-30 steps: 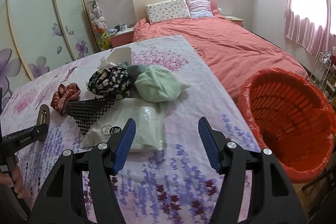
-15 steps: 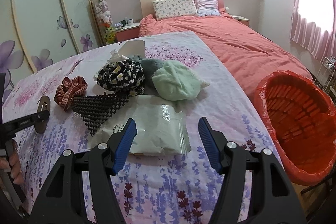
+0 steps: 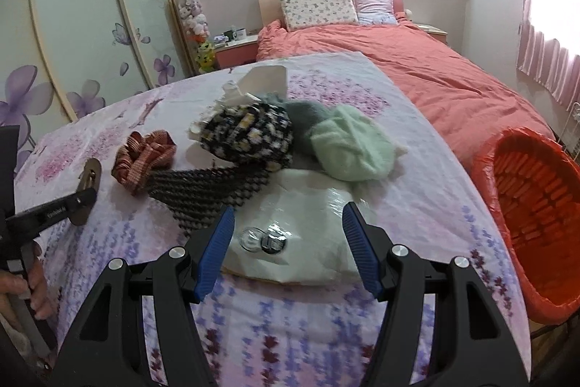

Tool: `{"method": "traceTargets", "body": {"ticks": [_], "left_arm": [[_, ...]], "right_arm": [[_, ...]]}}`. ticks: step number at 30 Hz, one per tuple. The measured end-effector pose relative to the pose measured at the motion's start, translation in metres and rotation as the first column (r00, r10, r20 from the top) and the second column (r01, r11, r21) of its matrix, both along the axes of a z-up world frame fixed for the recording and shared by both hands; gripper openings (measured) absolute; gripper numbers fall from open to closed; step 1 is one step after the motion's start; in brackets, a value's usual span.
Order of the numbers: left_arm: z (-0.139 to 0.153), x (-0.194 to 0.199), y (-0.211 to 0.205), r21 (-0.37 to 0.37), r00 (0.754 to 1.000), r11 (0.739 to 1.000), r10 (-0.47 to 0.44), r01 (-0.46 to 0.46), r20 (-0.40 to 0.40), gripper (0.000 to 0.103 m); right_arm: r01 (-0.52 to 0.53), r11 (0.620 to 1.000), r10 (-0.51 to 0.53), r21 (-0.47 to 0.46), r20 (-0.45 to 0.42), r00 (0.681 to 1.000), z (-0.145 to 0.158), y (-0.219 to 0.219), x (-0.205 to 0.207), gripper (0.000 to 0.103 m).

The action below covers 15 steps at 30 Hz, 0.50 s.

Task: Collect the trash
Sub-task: 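Grasp the brown hair clip with the left gripper while the right approaches the white plastic bag, then grasp the black beaded mesh with the right gripper while the left holds the hair clip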

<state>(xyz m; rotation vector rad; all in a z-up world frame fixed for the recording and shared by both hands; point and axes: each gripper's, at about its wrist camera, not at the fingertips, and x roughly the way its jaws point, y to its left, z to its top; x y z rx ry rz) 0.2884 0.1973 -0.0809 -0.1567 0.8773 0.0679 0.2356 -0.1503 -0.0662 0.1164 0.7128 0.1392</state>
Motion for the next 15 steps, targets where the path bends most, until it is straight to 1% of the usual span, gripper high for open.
{"method": "traceTargets", "body": {"ticks": [2, 6, 10, 12, 13, 15], "left_arm": [[0.000, 0.000, 0.000, -0.001, 1.000, 1.000, 0.000, 0.000, 0.000, 0.014], [-0.001, -0.001, 0.001, -0.012, 1.000, 1.000, 0.000, 0.000, 0.001, 0.014], [-0.002, -0.001, 0.004, -0.029, 1.000, 1.000, 0.000, 0.000, 0.003, 0.014], [-0.002, -0.002, 0.004, -0.036, 1.000, 0.999, 0.000, 0.000, 0.004, 0.014], [-0.002, -0.002, 0.005, -0.039, 1.000, 0.999, 0.000, 0.000, 0.005, 0.014], [-0.002, -0.002, 0.006, -0.047, 1.000, 0.999, 0.000, 0.000, 0.006, 0.014]], "right_arm": [[-0.013, 1.000, 0.013, 0.017, 0.002, 1.000, 0.002, 0.006, 0.004, 0.062], [-0.038, 0.999, 0.038, 0.020, 0.003, 0.999, 0.003, 0.022, 0.012, 0.062], [-0.069, 0.998, 0.069, -0.001, -0.001, 0.998, 0.001, 0.043, 0.021, 0.062], [-0.078, 0.997, 0.078, -0.019, -0.014, 0.997, -0.003, 0.050, 0.024, 0.062], [-0.082, 0.996, 0.081, -0.033, -0.038, 0.996, -0.006, 0.053, 0.028, 0.062], [-0.087, 0.996, 0.085, -0.034, -0.078, 0.993, -0.010, 0.055, 0.034, 0.058]]}}
